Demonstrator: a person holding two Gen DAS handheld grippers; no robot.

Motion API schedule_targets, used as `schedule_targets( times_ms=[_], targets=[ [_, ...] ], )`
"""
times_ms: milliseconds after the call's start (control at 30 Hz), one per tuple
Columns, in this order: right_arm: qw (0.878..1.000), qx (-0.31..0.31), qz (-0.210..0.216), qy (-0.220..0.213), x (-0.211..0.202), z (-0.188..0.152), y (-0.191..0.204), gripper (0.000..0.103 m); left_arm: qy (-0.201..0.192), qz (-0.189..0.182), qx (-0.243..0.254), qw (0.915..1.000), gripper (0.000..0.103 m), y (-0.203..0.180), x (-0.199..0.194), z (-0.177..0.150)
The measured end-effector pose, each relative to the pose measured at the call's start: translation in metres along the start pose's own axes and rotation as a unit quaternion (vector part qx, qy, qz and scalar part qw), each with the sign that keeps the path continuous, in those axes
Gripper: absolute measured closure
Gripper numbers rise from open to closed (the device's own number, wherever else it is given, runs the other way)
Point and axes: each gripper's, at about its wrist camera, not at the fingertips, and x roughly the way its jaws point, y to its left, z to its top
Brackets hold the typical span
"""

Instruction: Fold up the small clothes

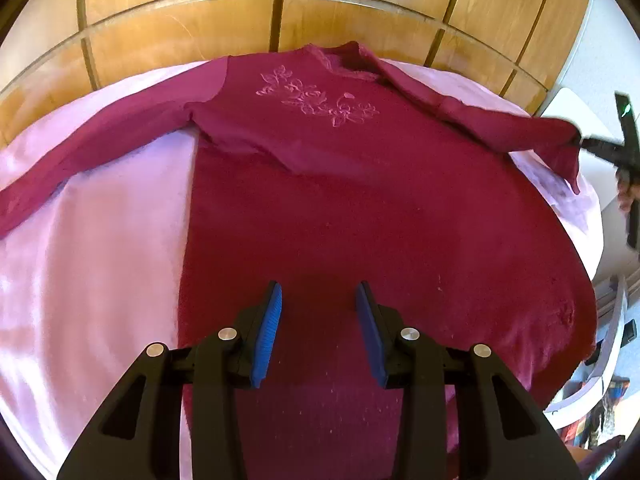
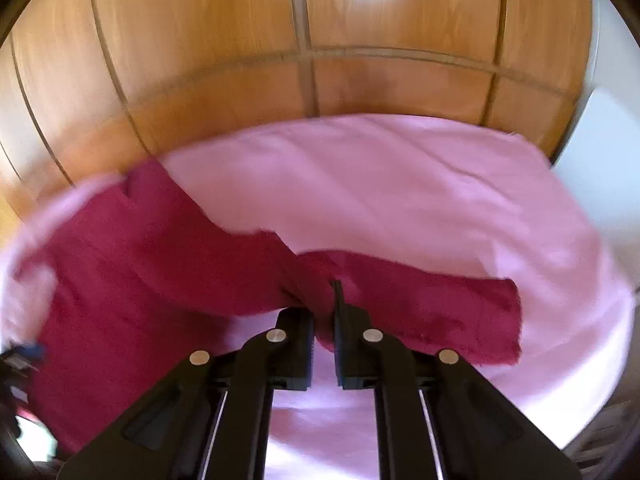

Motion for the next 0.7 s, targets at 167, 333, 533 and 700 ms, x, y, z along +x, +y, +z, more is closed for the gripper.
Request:
schedule_targets(
  times_ms=[167,333,533,700],
  targets=[
    [0.995,0.088,-0.026,0.027,0.046,0.065,-0.031,0.094,0.005,-0.006,-0.013,0.9999,0.066,0.002,0.006,0.004],
    [0.984,0.096,-0.150,0.008,0.070,0.106,-0.055,0.043,0.009,-0.005,-0.026,0.9996,0.066,0.005,0.008,0.001],
    [0.975,0.077,-0.202,-0.046,0.041,0.080,-0.068,0.036,0.014,-0.003,-0.025,0.9996,0.066,0.004,0.011,0.000],
    [0.980,-0.007,-0.193,-0.039,0.030,0.016,-0.059,0.037,0.016,-0.004,-0.022,0.9996,0.062,0.004,0.012,0.001]
  ],
)
